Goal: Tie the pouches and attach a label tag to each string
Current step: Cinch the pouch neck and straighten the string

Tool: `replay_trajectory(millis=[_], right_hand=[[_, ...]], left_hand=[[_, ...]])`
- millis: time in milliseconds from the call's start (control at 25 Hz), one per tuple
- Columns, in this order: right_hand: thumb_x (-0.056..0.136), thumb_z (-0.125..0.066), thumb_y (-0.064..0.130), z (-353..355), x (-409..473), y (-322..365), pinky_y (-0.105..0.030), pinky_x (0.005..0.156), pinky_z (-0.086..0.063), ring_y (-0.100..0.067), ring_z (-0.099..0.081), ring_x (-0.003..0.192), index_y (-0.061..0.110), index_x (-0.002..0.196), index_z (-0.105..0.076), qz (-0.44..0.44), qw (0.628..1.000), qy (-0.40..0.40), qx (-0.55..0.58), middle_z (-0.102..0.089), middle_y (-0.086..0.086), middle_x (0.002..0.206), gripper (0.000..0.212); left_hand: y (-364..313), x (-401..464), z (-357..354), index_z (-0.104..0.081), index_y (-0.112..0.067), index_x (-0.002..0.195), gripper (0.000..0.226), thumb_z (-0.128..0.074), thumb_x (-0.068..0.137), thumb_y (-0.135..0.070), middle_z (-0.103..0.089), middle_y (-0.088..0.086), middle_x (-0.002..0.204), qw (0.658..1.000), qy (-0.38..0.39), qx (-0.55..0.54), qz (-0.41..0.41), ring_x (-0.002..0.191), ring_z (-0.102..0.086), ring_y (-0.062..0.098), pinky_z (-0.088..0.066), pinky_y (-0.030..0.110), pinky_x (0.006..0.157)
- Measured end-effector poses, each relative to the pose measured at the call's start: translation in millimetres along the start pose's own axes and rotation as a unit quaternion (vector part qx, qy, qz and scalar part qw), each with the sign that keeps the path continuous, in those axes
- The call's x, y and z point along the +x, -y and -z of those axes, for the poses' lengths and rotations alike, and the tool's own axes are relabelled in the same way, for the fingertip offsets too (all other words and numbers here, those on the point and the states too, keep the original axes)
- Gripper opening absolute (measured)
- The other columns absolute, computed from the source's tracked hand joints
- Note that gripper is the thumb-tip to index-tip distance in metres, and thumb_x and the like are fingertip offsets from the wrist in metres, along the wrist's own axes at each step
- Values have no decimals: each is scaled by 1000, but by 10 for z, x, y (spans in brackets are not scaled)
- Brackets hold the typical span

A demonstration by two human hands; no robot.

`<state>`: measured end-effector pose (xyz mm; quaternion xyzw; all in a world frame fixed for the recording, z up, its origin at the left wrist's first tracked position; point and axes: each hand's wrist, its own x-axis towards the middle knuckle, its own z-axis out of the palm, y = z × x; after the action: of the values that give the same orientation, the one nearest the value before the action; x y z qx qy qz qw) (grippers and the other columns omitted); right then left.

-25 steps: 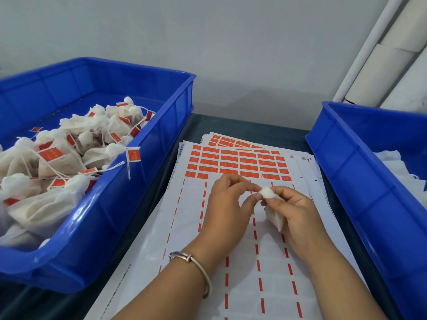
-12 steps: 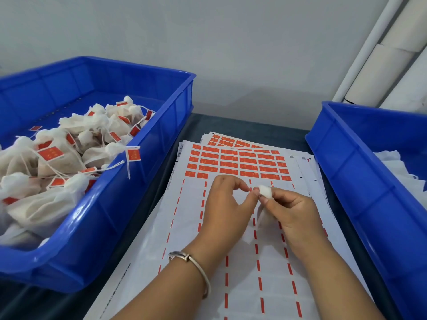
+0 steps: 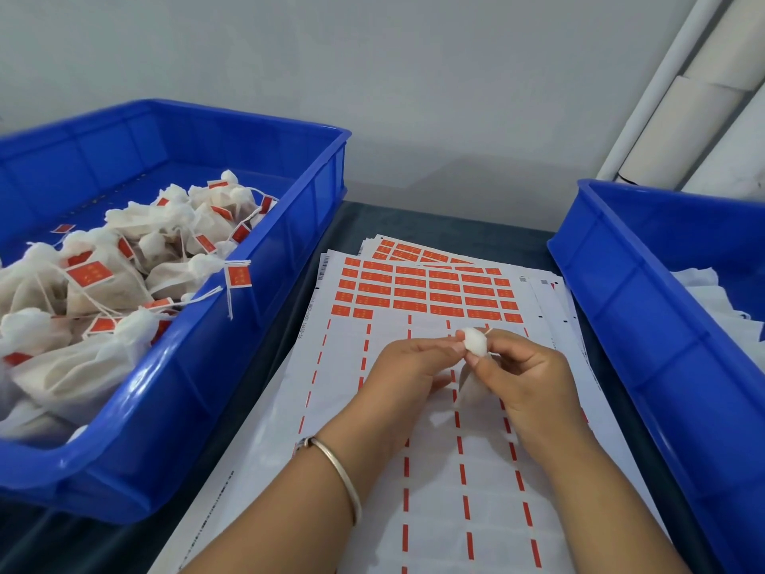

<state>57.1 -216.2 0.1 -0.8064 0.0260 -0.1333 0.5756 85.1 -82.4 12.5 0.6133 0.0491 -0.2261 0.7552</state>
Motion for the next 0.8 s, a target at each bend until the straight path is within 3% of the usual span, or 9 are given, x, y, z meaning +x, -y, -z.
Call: replay_trajectory(millis=[240,480,640,800], right_hand=[[65,-62,45,-44,-4,46,-2,63,-45,8,-60,91,37,87,-67,-2,1000,15,5,-68,23,93,24],[65,-63,46,-51,-10,47,1,60,-42,16,-57,90,43,81,-66,-6,999,3,33,-65,37,85,17],[65,-63,48,-58,-7,37,1,58,-41,18,-56,91,43,82,-67,-4,999,-3,39,-64,39,86,18],[68,-63,46,-35,-11,34,1,57,-41,18,-57,90,43,80,-67,0,999,-10,42,-65,38,86,13]], left_hand=[[27,49,22,-68,-11,99,18,-62,87,-23,-65,8,113,1000,-17,10,17,105,-60,25,-48,43,97],[21,40,4,-66,-15,92,10,-60,87,-21,-64,6,113,999,-36,-15,13,105,-59,22,-49,39,95],[-82,38,-20,-60,-12,101,13,-55,89,-11,-59,8,117,997,-47,-59,35,110,-55,24,-50,33,89],[-23,-15,7,-63,-31,94,9,-58,89,-37,-63,-8,106,997,0,57,-53,98,-57,12,-48,21,76]])
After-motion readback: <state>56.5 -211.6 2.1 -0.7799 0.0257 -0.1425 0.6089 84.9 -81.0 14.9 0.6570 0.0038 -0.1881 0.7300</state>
